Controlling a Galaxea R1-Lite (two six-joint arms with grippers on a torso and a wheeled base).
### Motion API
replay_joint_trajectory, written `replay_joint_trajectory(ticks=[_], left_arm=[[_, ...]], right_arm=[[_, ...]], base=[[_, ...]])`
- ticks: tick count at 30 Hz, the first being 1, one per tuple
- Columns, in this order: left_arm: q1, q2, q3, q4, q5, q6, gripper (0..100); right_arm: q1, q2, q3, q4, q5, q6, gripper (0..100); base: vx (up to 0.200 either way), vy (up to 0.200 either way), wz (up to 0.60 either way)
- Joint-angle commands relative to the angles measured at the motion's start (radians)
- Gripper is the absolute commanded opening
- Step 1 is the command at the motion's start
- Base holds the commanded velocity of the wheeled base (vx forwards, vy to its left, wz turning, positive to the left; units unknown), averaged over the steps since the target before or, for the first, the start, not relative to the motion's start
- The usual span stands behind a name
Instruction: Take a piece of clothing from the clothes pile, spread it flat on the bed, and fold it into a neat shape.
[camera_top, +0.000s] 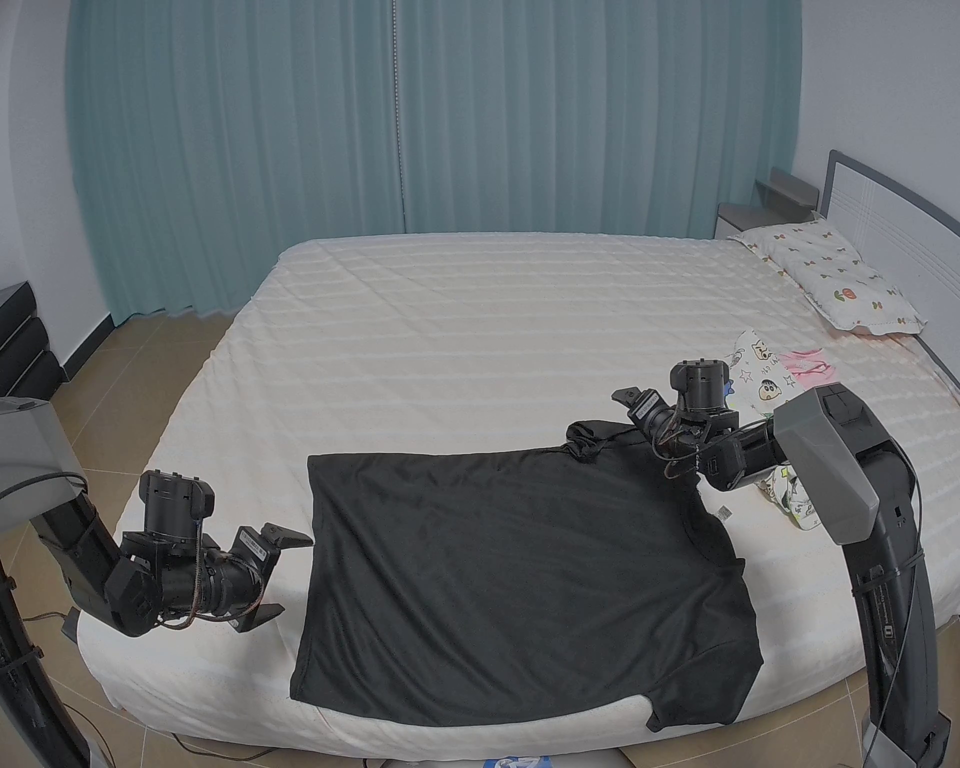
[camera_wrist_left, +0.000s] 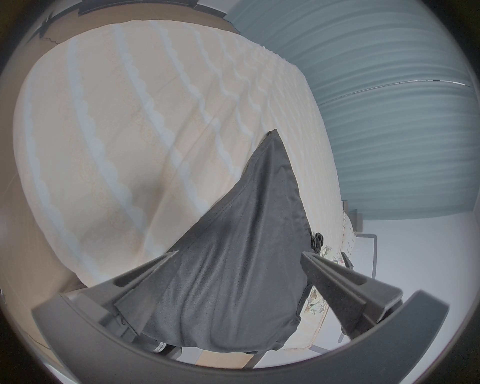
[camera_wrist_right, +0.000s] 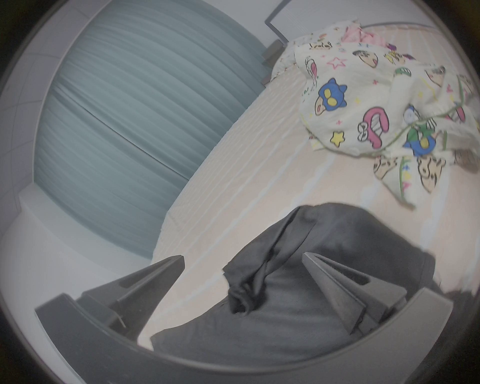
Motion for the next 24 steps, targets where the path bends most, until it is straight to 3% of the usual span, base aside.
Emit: replay_joint_trajectory(ticks=[1,11,18,24], left_arm=[[-0.002,0.005,0.002,0.0,0.001,-0.003,100],[-0.008,0.005,0.004,0.0,0.001,-0.003,100],[-0.008,0.005,0.004,0.0,0.001,-0.003,100],[-0.01,0.007,0.004,0.0,0.001,-0.003,100]], right_arm=[[-0.035,0.042,-0.007,-0.009,0.0,-0.048,100],[-0.073,0.081,-0.015,-0.056,0.043,-0.285,100],[-0.07,0.114,-0.023,-0.121,0.043,-0.391,100],[-0.087,0.109,-0.029,-0.13,0.045,-0.4,100]], base=[[0.0,0.0,0.0],[0.0,0.0,0.0],[0.0,0.0,0.0],[0.0,0.0,0.0]])
